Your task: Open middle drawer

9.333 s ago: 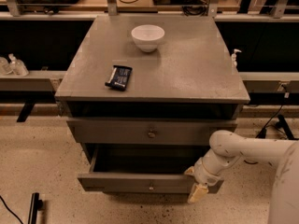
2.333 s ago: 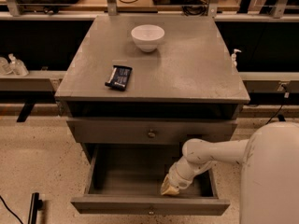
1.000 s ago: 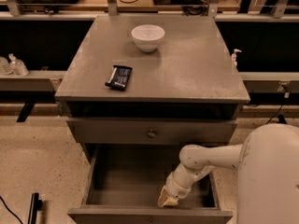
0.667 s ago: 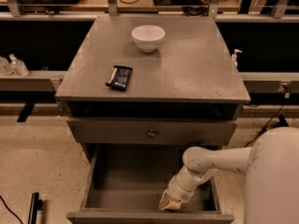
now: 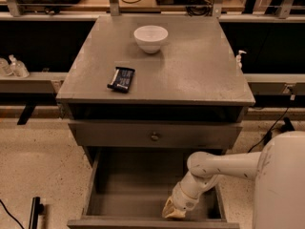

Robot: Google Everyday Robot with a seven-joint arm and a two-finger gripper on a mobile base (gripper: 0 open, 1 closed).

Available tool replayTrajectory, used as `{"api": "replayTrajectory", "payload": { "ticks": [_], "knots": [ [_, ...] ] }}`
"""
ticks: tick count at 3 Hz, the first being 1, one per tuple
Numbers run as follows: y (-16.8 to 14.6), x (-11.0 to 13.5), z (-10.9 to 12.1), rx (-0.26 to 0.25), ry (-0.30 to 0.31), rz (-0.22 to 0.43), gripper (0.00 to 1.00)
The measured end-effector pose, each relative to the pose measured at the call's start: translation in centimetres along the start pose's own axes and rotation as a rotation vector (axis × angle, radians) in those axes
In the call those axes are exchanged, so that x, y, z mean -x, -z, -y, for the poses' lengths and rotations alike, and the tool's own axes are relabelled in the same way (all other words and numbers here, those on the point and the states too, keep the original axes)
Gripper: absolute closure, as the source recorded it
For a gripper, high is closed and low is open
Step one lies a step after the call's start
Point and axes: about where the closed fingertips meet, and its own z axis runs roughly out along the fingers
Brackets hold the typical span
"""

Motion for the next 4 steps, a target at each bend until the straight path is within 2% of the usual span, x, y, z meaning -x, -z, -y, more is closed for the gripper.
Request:
{"api": "replayTrajectory", "payload": {
  "ticks": [4],
  "knots": [
    [0.12, 0.02, -0.05, 0.001, 0.002, 0.001, 1.00]
  ]
}}
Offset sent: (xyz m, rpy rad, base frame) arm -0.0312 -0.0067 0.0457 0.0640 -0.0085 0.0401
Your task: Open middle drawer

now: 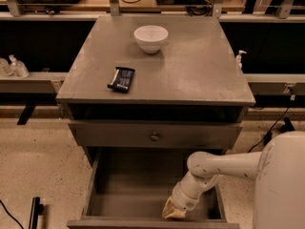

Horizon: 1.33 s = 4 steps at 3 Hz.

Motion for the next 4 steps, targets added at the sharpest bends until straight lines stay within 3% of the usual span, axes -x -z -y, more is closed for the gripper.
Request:
{"api": "replayTrajectory", "payload": {
  "ticks": [1, 4],
  "knots": [
    [0.03, -0.01, 0.04, 0.000, 0.000, 0.000, 0.85],
    [-0.09, -0.02, 0.00, 0.004, 0.000, 0.001, 0.14]
  ]
}}
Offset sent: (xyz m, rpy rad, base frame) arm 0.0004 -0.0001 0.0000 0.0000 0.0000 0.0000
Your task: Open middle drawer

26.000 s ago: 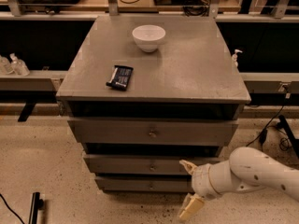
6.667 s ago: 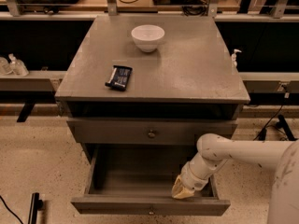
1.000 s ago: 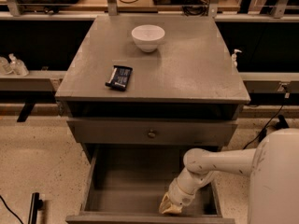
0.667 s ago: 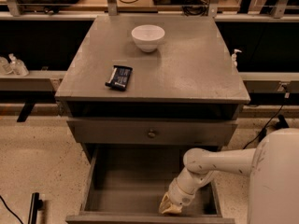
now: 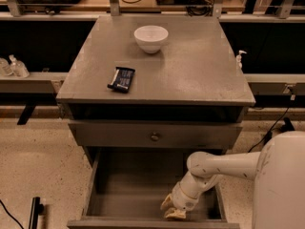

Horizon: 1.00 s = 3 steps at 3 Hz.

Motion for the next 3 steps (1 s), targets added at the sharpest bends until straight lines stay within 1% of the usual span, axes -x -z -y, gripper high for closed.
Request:
{"api": "replayTrajectory", "payload": {
  "ticks": [1, 3],
  "knots": [
    [0.10, -0.05, 0.17, 0.000, 0.000, 0.000, 0.12],
    [0.28, -0.12, 0.44, 0.000, 0.000, 0.000, 0.58]
  ]
}}
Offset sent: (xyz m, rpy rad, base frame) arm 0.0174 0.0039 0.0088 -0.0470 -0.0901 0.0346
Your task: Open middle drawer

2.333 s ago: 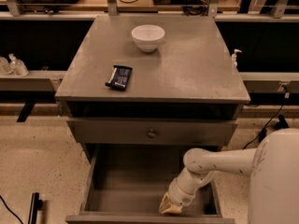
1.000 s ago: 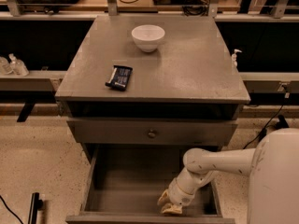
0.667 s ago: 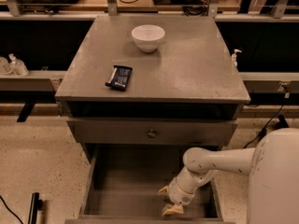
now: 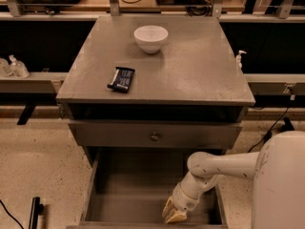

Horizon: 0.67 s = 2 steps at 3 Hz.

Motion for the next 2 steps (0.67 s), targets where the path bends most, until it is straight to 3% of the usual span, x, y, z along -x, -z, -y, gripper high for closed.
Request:
{"api": "replayTrajectory", "payload": {
  "ticks": [2],
  "knots": [
    [3.5, 1.8, 0.6, -0.092, 0.092, -0.026, 1.00]
  ]
}}
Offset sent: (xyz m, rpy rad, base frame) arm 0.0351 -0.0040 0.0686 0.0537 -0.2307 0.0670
